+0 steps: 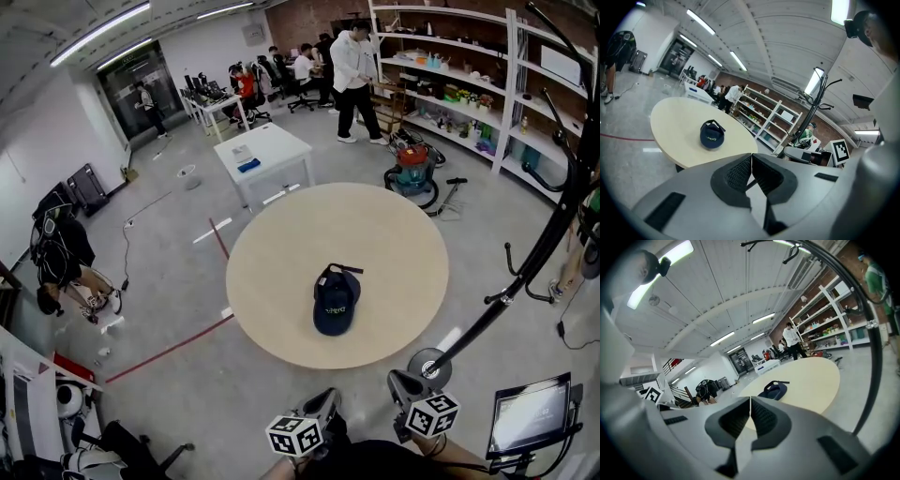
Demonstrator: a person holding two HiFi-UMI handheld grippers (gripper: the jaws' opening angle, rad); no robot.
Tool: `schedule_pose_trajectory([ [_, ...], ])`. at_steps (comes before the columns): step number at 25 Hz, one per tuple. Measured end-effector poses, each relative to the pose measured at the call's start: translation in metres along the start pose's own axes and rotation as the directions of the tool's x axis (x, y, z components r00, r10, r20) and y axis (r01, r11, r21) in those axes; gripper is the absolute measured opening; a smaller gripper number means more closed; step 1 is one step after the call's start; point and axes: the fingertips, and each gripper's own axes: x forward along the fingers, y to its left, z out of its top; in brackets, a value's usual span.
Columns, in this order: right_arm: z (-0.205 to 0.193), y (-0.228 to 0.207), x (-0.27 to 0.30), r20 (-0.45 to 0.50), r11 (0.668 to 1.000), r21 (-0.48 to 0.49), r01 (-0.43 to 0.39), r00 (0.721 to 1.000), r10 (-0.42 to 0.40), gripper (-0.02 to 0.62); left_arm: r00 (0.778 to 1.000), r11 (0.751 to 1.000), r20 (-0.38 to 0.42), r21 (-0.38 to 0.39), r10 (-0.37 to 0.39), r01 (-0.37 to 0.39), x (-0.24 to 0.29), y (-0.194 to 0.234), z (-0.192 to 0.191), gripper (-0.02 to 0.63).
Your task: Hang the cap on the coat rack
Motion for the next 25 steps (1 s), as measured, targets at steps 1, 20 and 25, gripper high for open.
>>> schedule_pose_trajectory([
  [1,0.003,-0.002,0.005,0.002,1.000,0.003,0.002,1.000,-0.002,0.005,1.000,1.000,-0.001,0.002,0.000,0.000,0.004,0.003,0.004,0.006],
  [20,0.045,-0.039,0.093,-0.002,0.996,0.028,0.088,0.996,-0.088,0.005,0.998,0.999,-0.042,0.019,-0.042,0.043,0.077,0.066,0.081,0.006],
  [25,0.043,-0.047,0.120,-0.029,0.993,0.034,0.111,0.993,-0.110,0.005,0.998,0.999,-0.054,0.019,-0.038,0.039,0.086,0.094,0.092,0.006],
])
